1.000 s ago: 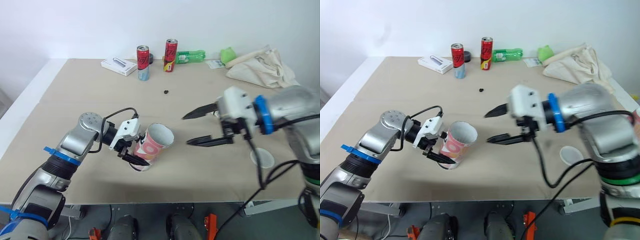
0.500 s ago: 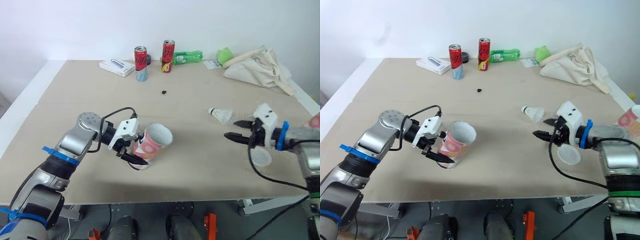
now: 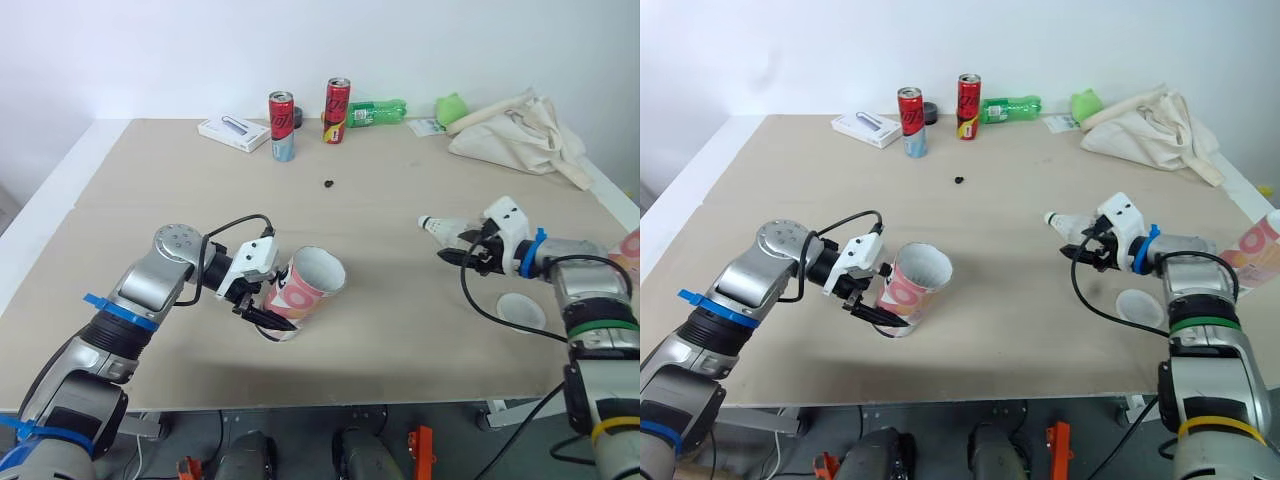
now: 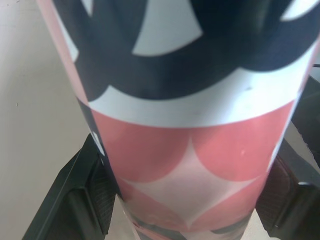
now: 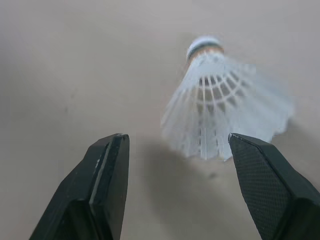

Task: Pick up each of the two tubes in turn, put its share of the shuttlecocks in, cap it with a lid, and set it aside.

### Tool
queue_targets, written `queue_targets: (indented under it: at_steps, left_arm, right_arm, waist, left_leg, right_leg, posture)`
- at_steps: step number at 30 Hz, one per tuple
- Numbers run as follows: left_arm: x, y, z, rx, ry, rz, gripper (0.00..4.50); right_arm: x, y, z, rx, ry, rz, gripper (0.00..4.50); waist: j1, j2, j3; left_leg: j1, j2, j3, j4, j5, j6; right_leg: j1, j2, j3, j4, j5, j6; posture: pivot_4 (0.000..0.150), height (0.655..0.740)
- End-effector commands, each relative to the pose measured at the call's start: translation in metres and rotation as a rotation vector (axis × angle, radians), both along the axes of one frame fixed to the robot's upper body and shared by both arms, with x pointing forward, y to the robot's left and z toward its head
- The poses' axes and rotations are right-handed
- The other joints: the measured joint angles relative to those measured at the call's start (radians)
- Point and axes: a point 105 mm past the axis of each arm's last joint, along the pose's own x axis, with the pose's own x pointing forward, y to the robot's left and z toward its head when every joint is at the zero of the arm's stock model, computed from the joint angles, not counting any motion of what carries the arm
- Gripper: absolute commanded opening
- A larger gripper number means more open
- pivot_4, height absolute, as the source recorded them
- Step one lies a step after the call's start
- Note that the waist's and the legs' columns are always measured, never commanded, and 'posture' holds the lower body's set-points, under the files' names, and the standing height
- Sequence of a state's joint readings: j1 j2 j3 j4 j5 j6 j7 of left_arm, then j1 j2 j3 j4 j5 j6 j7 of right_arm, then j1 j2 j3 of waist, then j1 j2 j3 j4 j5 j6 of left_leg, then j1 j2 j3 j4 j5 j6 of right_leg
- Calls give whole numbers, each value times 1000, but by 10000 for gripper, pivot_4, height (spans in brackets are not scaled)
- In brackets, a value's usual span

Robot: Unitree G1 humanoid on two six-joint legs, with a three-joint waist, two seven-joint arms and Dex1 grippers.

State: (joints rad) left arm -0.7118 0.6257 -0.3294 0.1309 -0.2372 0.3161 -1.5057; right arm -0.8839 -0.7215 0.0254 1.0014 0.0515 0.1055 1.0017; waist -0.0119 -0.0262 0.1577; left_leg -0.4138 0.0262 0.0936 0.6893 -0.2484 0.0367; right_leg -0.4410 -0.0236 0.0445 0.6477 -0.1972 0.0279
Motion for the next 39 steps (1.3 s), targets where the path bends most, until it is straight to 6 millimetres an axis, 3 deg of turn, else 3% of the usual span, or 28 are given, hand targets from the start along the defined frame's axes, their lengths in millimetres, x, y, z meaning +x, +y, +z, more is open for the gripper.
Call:
queue_targets:
  at_steps: [1,6,9,13,15,18,22,24,26,28,31,39]
  left_arm:
    - [1,2,4,-5,-19,23,32155]
    - [2,2,5,-7,-20,29,32155]
    - [2,2,6,-8,-22,32,32155]
    - [2,2,5,-8,-22,35,32155]
    - [1,2,5,-9,-20,35,32155]
    - [2,1,5,-10,-21,34,32155]
    - [3,0,5,-11,-22,32,32155]
    - [3,1,5,-10,-21,30,32155]
    - [3,1,5,-9,-21,28,32155]
    - [4,0,5,-10,-21,26,32155]
    - [4,-2,5,-13,-21,23,32155]
    - [7,-4,6,-16,-23,16,32155]
  right_arm:
    - [12,6,22,8,-78,4,34152]
    - [23,19,23,28,-96,-19,34152]
    - [24,23,21,34,-89,-10,25387]
    - [24,22,22,47,-94,-8,5582]
    - [23,20,25,54,-99,-6,329]
    - [22,18,40,30,-156,18,329]
    - [1,44,89,57,-280,252,329]
    - [-36,72,114,3,-329,481,329]
    - [-80,102,124,-60,-327,705,329]
    - [-109,125,126,-132,-317,844,329]
    - [-125,142,120,-237,-315,922,329]
    - [-133,184,121,-416,-379,1105,329]
  waist:
    - [-3,0,0]
    - [-9,0,0]
    - [-10,0,0]
    - [-10,0,0]
    - [-11,0,0]
    - [-10,0,0]
    - [-10,2,1]
    - [-6,2,1]
    - [-2,3,1]
    - [-4,3,0]
    - [-6,3,0]
    - [-5,2,0]
  left_leg:
    - [0,0,0,0,0,0]
    - [0,0,0,0,0,0]
    - [0,0,0,0,0,0]
    - [0,-1,0,0,0,0]
    - [0,-1,0,0,0,0]
    - [0,-1,0,0,0,0]
    - [-1,-1,0,0,0,0]
    - [-1,-1,-1,0,0,0]
    - [-2,0,-4,-1,0,0]
    - [-2,0,-5,-1,-1,-1]
    - [-1,1,-5,-1,-1,-1]
    - [-1,0,-2,3,0,-1]
  right_leg:
    - [0,0,0,0,0,0]
    - [0,0,0,0,0,1]
    - [0,0,0,0,0,0]
    - [0,-1,0,0,1,1]
    - [0,-1,0,0,1,1]
    - [0,-1,0,0,1,1]
    - [0,-1,1,0,3,5]
    - [0,0,0,0,2,5]
    - [-1,-1,-3,1,1,5]
    - [-1,0,-4,1,0,4]
    - [0,0,-5,1,-1,3]
    - [0,-1,-3,1,-3,5]
  posture:
    - [1500,7324]
    - [1500,7324]
    - [1500,7324]
    - [1500,7324]
    - [1500,7324]
    - [1500,7324]
    - [1500,7324]
    - [1500,7324]
    - [1500,7324]
    - [1500,7324]
    - [1500,7324]
    - [1500,7324]
